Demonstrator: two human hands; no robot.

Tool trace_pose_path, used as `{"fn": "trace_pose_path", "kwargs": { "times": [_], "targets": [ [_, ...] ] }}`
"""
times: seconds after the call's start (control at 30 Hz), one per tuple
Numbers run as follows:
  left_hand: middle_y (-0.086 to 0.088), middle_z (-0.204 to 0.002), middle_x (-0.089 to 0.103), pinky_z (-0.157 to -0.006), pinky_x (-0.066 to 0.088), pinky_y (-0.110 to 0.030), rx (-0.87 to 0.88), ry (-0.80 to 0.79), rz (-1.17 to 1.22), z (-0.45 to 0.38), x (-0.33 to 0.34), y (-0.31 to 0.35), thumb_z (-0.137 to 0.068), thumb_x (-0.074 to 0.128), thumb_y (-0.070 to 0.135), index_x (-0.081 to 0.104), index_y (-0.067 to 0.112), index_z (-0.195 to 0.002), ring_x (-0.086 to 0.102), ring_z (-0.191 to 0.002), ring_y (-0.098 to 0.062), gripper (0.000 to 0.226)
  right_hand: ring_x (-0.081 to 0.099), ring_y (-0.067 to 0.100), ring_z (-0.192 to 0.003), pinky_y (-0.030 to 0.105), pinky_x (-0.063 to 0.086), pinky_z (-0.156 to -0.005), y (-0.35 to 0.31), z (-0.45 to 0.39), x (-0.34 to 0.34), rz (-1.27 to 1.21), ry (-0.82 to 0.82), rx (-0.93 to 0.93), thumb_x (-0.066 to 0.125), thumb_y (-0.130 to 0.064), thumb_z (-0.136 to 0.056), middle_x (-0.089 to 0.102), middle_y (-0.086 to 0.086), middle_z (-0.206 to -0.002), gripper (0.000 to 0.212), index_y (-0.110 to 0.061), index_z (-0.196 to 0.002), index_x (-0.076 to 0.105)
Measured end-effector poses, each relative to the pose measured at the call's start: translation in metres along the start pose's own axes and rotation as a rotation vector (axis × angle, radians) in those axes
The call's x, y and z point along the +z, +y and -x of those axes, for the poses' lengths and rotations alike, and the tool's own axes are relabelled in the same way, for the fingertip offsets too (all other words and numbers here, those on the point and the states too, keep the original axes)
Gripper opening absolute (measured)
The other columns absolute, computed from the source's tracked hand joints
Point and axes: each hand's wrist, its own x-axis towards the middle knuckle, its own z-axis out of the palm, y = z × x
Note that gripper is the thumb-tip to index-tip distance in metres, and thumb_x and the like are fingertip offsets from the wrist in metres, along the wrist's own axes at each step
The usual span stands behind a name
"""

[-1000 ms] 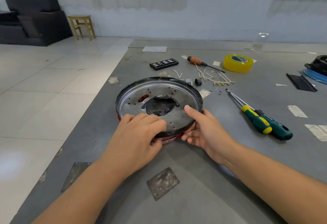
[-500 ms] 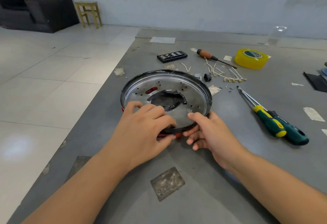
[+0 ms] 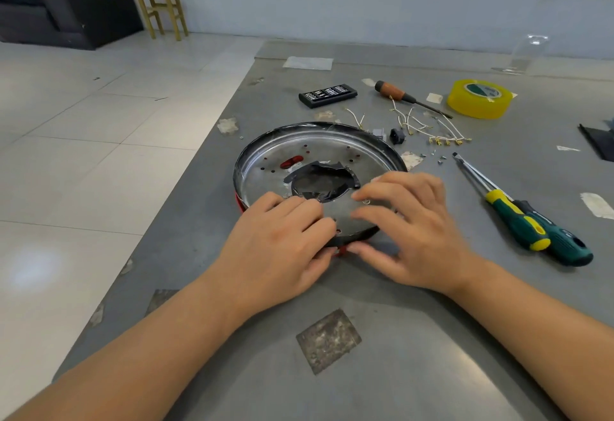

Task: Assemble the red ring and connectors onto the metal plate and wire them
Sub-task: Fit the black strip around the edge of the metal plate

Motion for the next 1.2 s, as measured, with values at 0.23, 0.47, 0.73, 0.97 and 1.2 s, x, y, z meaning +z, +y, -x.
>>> {"fn": "trace_pose_path", "kwargs": {
  "times": [0.23, 0.47, 0.73, 0.97, 1.2],
  "targets": [
    [0.003, -0.102, 0.069, -0.065, 0.047, -0.042, -0.023, -0.043, 0.018, 0.010, 0.000, -0.006, -0.095, 0.057, 0.028, 0.070, 0.018, -0.094, 0.066, -0.086, -0.025, 0.017, 0.068, 0.024, -0.092, 0.044, 0.049, -0.094, 0.003, -0.005, 0.016, -0.121, -0.007, -0.079, 0.073, -0.034, -0.093, 0.072, 0.000, -0.103, 0.023, -0.011, -0.089, 0.074],
    [0.006, -0.112, 0.070, -0.070, 0.050, -0.041, -0.060, -0.024, 0.040, 0.015, 0.001, -0.005, -0.101, 0.057, 0.034, 0.073, 0.020, -0.104, 0.063, -0.096, -0.022, 0.022, 0.069, 0.023, -0.092, 0.045, 0.050, -0.094, 0.001, -0.007, 0.011, -0.132, -0.061, -0.060, 0.072, -0.031, -0.095, 0.073, 0.001, -0.103, 0.020, -0.012, -0.091, 0.076],
    [0.006, -0.112, 0.072, -0.068, 0.052, -0.045, -0.077, -0.032, 0.056, 0.013, -0.001, 0.001, -0.101, 0.065, 0.032, 0.074, 0.019, -0.103, 0.067, -0.094, -0.025, 0.016, 0.069, 0.024, -0.091, 0.045, 0.049, -0.094, 0.002, -0.006, 0.006, -0.149, -0.054, -0.030, 0.071, -0.030, -0.092, 0.073, 0.001, -0.101, 0.020, -0.011, -0.089, 0.076],
    [0.005, -0.111, 0.072, -0.068, 0.053, -0.044, -0.086, -0.044, 0.048, 0.014, -0.003, 0.003, -0.102, 0.060, 0.032, 0.075, 0.020, -0.103, 0.067, -0.093, -0.025, 0.020, 0.069, 0.025, -0.092, 0.045, 0.049, -0.094, 0.002, -0.006, 0.006, -0.152, -0.078, -0.029, 0.071, -0.029, -0.092, 0.073, 0.001, -0.103, 0.018, -0.012, -0.091, 0.076],
    [0.006, -0.110, 0.072, -0.069, 0.054, -0.043, -0.099, -0.050, 0.067, 0.014, -0.004, 0.003, -0.102, 0.058, 0.034, 0.076, 0.020, -0.104, 0.067, -0.094, -0.024, 0.023, 0.069, 0.026, -0.089, 0.044, 0.050, -0.092, 0.002, -0.006, 0.005, -0.155, -0.079, -0.034, 0.071, -0.027, -0.092, 0.073, 0.001, -0.101, 0.017, -0.011, -0.090, 0.076]
  ]
}}
